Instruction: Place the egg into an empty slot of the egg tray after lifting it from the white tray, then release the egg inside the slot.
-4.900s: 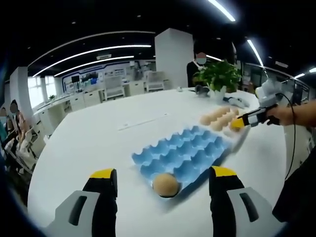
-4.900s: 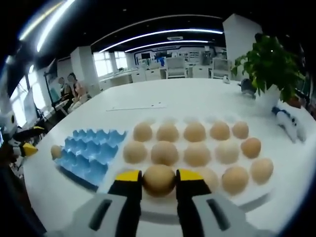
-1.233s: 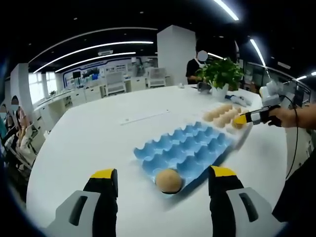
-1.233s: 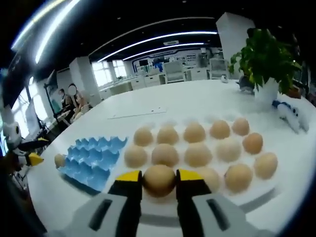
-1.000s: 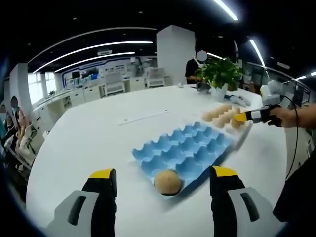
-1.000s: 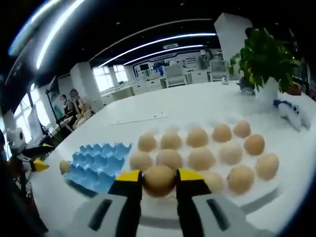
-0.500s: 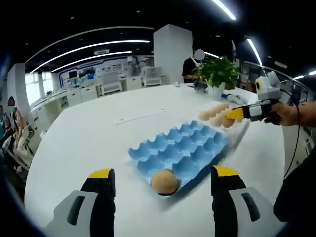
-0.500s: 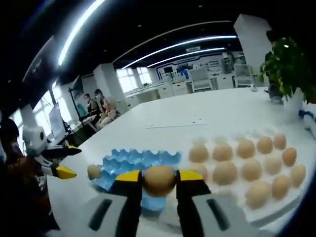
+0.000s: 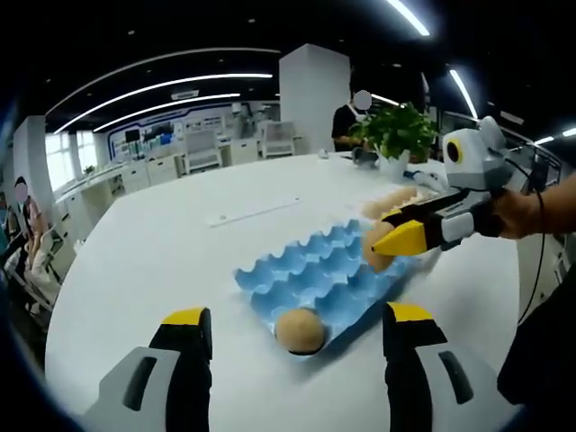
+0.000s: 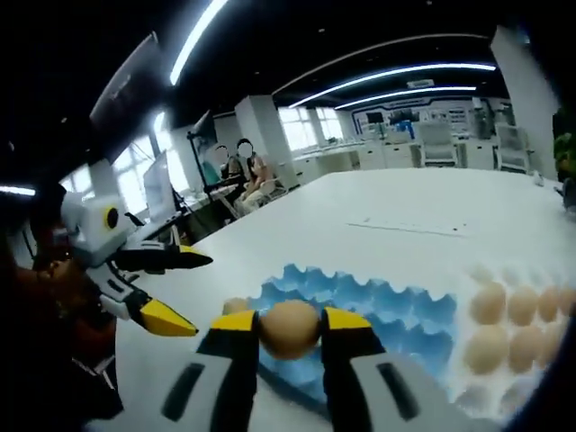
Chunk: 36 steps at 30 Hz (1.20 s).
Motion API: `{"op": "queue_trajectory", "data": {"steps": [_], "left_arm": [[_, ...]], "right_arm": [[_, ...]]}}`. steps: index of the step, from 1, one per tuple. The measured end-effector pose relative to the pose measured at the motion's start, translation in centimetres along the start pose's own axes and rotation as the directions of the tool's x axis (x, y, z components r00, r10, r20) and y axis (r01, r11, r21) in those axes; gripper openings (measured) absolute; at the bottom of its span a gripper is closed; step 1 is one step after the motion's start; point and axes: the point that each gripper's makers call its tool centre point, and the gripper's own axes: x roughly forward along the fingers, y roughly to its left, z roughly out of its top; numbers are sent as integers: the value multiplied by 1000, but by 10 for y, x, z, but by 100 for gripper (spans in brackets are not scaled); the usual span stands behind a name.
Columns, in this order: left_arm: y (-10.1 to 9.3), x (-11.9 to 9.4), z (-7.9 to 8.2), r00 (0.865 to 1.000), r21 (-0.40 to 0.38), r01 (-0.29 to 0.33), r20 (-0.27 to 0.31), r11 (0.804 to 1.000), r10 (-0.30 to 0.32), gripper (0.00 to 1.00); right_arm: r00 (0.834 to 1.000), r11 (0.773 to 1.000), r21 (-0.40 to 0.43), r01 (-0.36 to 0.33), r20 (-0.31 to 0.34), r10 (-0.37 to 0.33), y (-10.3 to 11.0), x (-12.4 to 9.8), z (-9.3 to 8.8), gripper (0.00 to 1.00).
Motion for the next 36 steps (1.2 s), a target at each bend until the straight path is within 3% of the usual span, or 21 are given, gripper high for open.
{"op": "queue_trajectory", "data": {"steps": [6, 8, 13, 25, 29, 31, 36], "left_arm": [[1, 0, 1, 1000, 0, -3, 1, 1000, 3, 77], [4, -1, 2, 1000, 1, -15, 8, 1000, 15, 79], [4, -1, 2, 1000, -1, -8, 7, 1000, 8, 77], [3, -2, -1, 1000, -9, 1, 0, 1000, -1, 74], [7, -3, 3, 999, -13, -30, 21, 999, 30, 75], [8, -4, 5, 999, -9, -27, 31, 1000, 28, 76], [12, -3, 5, 999, -15, -32, 26, 999, 32, 76]], "right_arm": [[999, 999, -24, -39, -18, 39, 11, 15, -2, 26], [996, 995, -79, -67, -64, 62, 17, 24, -11, 27], [990, 988, -111, -106, -100, 95, 24, 33, -19, 27], [977, 961, -237, -144, -187, 100, 27, 45, -40, 27], [974, 936, -314, -160, -205, 98, 26, 47, -42, 27], [970, 901, -397, -178, -224, 93, 26, 47, -44, 27], [968, 903, -386, -188, -227, 105, 24, 47, -44, 27]]}}
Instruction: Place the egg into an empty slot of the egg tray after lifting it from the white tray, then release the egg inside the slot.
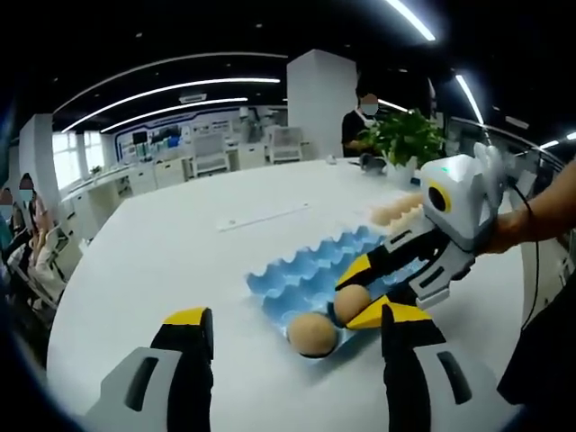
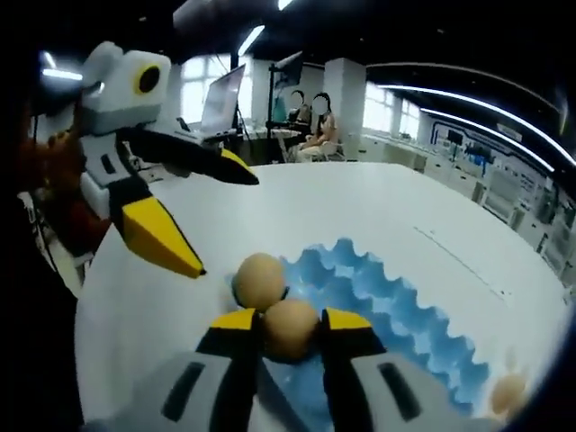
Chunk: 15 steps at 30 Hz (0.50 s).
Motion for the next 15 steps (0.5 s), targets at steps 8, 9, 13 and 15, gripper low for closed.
{"op": "queue_trajectory", "data": {"steps": [8, 9, 13, 15], "left_arm": [[-3, -1, -3, 1000, 5, 10, -8, 1000, -10, 75], [-4, -1, -3, 1000, 6, 10, -7, 1000, -10, 76], [-4, -1, -2, 1000, 13, 9, -3, 1000, -9, 76], [-3, -2, -1, 1000, 12, 8, -2, 1000, -8, 76]], "right_arm": [[1000, 999, -48, 7, 10, -7, 0, -1, -1, 27], [1000, 998, -56, 6, 6, -6, 1, -1, -3, 27], [999, 998, -60, 21, 26, -19, -3, -2, -4, 31], [999, 996, -82, 25, 32, -23, -2, -4, -5, 31]]}}
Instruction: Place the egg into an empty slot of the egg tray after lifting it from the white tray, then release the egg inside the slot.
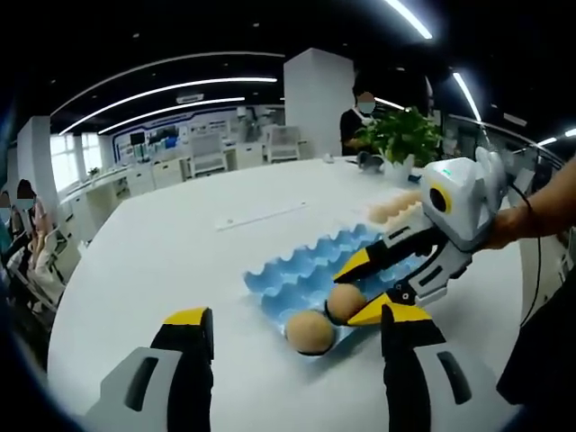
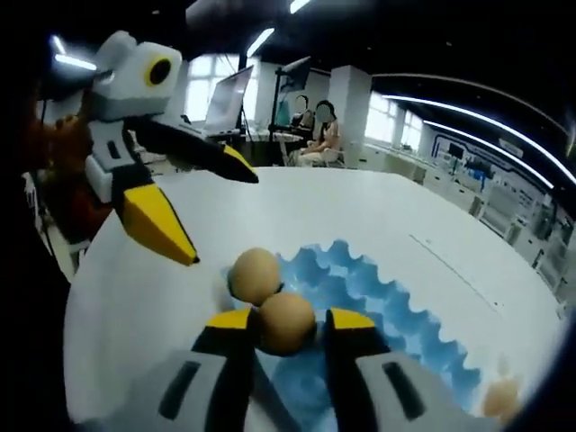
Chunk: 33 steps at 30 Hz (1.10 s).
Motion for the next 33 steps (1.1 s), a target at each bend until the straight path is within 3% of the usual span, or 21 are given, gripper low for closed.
{"op": "queue_trajectory", "data": {"steps": [8, 13, 15, 17, 18, 20, 21, 22, 24, 25, 26, 27, 31, 33], "left_arm": [[-1, 0, 2, 1000, -6, 4, 6, 1000, -4, 75], [-1, 0, 3, 1000, -2, 5, 6, 1000, -5, 75], [-1, 0, 3, 1000, 0, 7, 5, 1000, -7, 75], [-1, 0, 4, 1000, -1, 6, 6, 1000, -6, 75], [-1, 0, 4, 1000, 0, 6, 7, 1000, -6, 75], [-1, -1, 5, 1000, 1, 6, 9, 1000, -6, 75], [-1, -1, 5, 1000, 3, 7, 9, 1000, -7, 75], [-2, 0, 6, 1000, 3, 9, 9, 1000, -9, 75], [-3, 0, 5, 1000, 6, 11, 8, 1000, -11, 75], [-3, 0, 5, 1000, 5, 9, 7, 1000, -9, 75], [-4, 1, 5, 1000, 3, 9, 7, 1000, -9, 76], [-5, 1, 5, 1000, 4, 12, 7, 1000, -12, 75], [-6, 0, 6, 1000, 10, 15, 8, 1000, -15, 75], [-6, 0, 5, 1000, 9, 13, 7, 1000, -13, 75]], "right_arm": [[999, 1000, -13, 28, 15, -28, 2, -7, 0, 31], [999, 996, 87, 16, 43, -20, 9, -19, -2, 31], [996, 989, 148, 16, 85, -29, 11, -24, 3, 34], [975, 950, 313, -11, 215, -59, 9, -35, 19, 34], [950, 901, 432, -37, 295, -102, 4, -43, 28, 38], [921, 858, 511, -46, 354, -161, -4, -53, 34, 57], [912, 837, 545, -48, 365, -185, -6, -58, 34, 62], [916, 850, 525, -46, 362, -174, -4, -61, 31, 65], [921, 852, 523, -24, 343, -184, -4, -65, 27, 69], [926, 835, 549, -31, 330, -183, -3, -65, 23, 74], [920, 817, 576, -34, 337, -200, -4, -67, 22, 82], [920, 817, 575, -31, 337, -202, -4, -70, 20, 85], [906, 779, 626, -30, 347, -244, -10, -79, 18, 86], [879, 731, 681, -48, 377, -292, -18, -88, 22, 86]]}}
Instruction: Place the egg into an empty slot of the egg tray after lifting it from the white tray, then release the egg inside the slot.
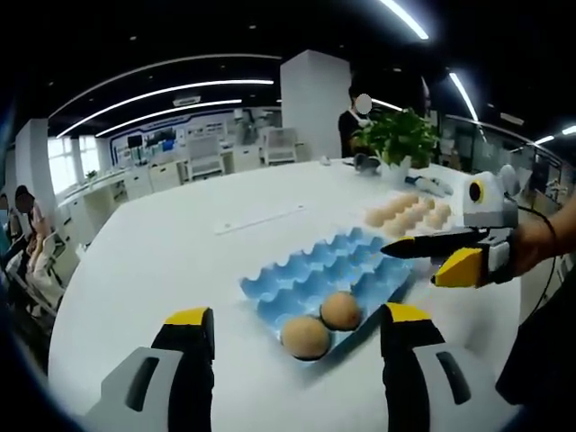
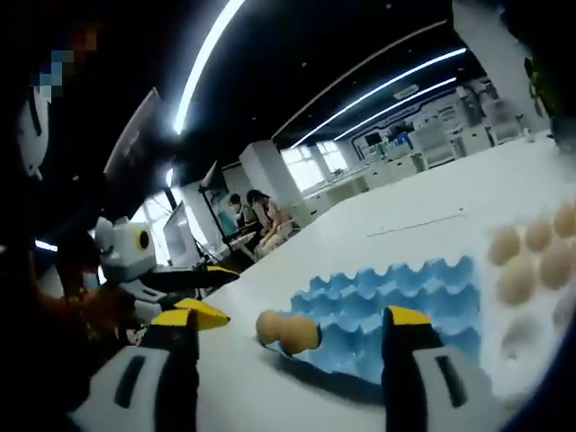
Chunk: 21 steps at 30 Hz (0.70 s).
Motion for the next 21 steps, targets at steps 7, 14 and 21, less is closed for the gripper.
{"op": "queue_trajectory", "data": {"steps": [7, 14, 21], "left_arm": [[0, -1, -1, 1000, 0, -1, -3, 1000, 1, 75], [0, -1, 0, 1000, 1, 0, -1, 1000, 0, 75], [-1, 0, 2, 1000, 5, 2, 3, 1000, -2, 75]], "right_arm": [[991, 996, 87, 12, 132, -24, -7, -13, 32, 94], [981, 995, 34, 91, 167, -96, -27, -34, 43, 69], [933, 960, 246, 132, 296, -204, -43, -51, 71, 6]]}}
